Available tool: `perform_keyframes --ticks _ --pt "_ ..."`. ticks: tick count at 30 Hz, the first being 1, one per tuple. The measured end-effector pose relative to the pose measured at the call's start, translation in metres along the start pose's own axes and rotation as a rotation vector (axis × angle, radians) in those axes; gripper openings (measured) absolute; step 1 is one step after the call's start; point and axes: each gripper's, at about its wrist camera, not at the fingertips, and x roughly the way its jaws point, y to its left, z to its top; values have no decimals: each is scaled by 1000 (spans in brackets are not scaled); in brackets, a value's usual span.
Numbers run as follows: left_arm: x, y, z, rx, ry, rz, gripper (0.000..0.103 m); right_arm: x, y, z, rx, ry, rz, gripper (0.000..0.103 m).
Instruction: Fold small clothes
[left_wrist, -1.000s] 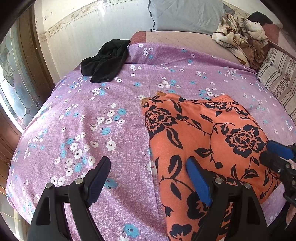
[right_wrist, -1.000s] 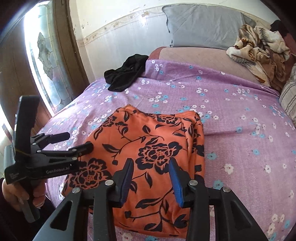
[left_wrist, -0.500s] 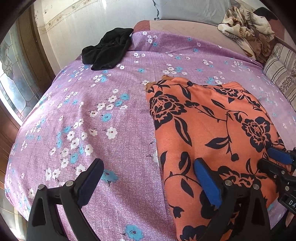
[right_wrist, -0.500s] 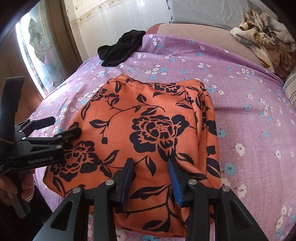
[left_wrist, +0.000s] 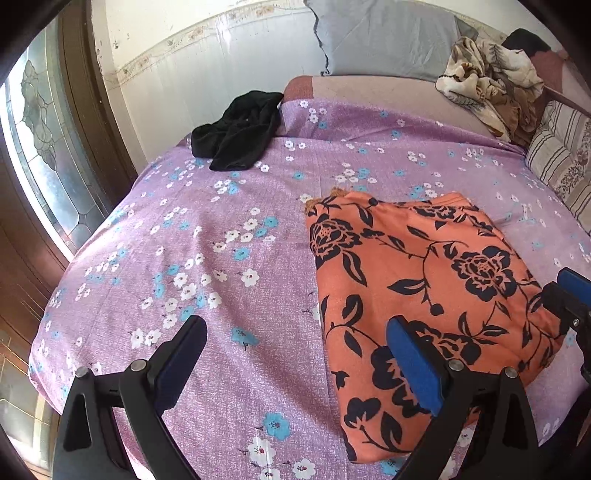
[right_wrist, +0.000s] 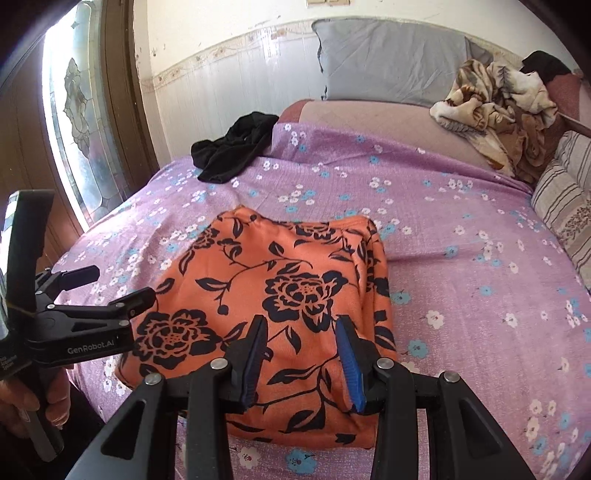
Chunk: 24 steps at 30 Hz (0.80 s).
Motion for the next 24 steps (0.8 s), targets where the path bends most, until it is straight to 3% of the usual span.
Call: perform_keyframes --ticks 9,17,24 --pt "-48 4 13 -24 -73 24 98 -49 -19 11 74 -117 -25 48" --pt "-82 4 33 -59 -110 73 98 -88 -15 22 45 -173 -60 50" --pt "-115 6 45 -55 -163 61 98 -109 -8 34 46 -201 -61 52"
